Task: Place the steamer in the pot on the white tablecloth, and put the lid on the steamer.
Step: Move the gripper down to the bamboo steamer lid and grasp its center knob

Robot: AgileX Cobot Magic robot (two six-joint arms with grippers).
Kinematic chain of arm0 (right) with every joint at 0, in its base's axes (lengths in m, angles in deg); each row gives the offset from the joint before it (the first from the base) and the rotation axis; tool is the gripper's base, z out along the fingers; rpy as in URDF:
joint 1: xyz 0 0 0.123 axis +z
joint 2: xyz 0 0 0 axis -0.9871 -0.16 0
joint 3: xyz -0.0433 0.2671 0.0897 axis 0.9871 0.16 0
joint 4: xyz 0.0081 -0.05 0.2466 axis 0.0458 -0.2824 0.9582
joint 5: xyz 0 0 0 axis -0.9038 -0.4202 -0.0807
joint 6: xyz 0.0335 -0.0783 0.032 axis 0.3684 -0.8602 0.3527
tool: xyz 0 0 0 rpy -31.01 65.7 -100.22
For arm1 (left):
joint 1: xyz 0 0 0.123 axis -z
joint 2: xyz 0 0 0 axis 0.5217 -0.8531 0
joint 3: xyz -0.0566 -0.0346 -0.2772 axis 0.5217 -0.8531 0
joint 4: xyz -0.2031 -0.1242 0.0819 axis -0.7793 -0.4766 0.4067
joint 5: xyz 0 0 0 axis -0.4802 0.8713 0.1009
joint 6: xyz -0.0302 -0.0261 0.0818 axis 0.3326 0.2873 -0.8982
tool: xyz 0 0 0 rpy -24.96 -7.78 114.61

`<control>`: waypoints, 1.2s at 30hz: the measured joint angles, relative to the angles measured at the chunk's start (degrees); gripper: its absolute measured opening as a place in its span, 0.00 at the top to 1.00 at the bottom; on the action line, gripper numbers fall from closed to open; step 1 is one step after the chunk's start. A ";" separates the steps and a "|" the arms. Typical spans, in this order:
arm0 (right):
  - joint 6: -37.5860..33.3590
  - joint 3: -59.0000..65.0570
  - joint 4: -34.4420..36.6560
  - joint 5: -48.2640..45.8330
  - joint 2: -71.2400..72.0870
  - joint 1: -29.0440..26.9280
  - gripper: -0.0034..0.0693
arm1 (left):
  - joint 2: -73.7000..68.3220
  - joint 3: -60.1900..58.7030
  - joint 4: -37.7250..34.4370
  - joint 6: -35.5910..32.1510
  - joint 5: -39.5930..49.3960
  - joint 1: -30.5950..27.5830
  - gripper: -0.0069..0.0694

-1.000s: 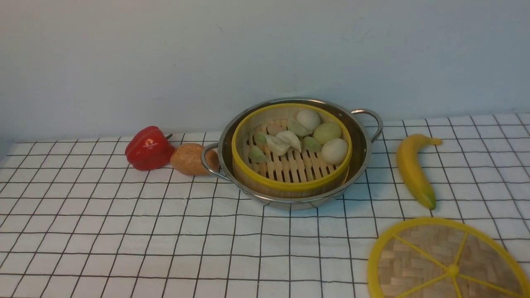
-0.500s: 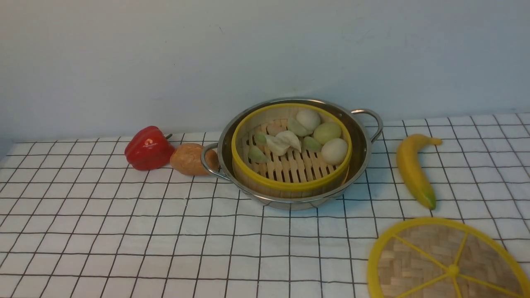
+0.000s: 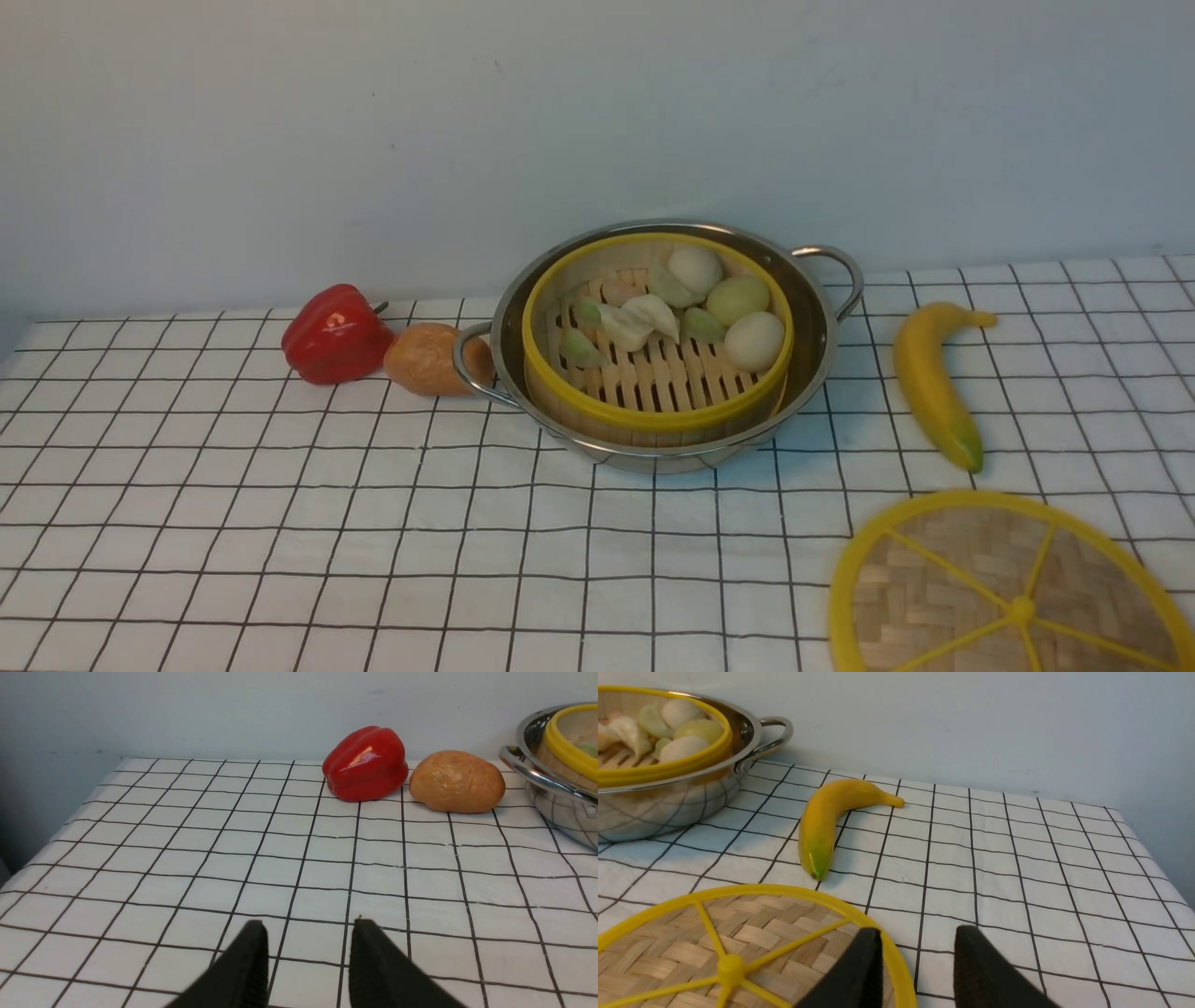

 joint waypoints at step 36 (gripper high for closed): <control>-21.44 -46.06 20.83 -39.89 -61.98 3.85 0.62 | 0.00 0.00 0.48 0.06 0.00 0.00 0.59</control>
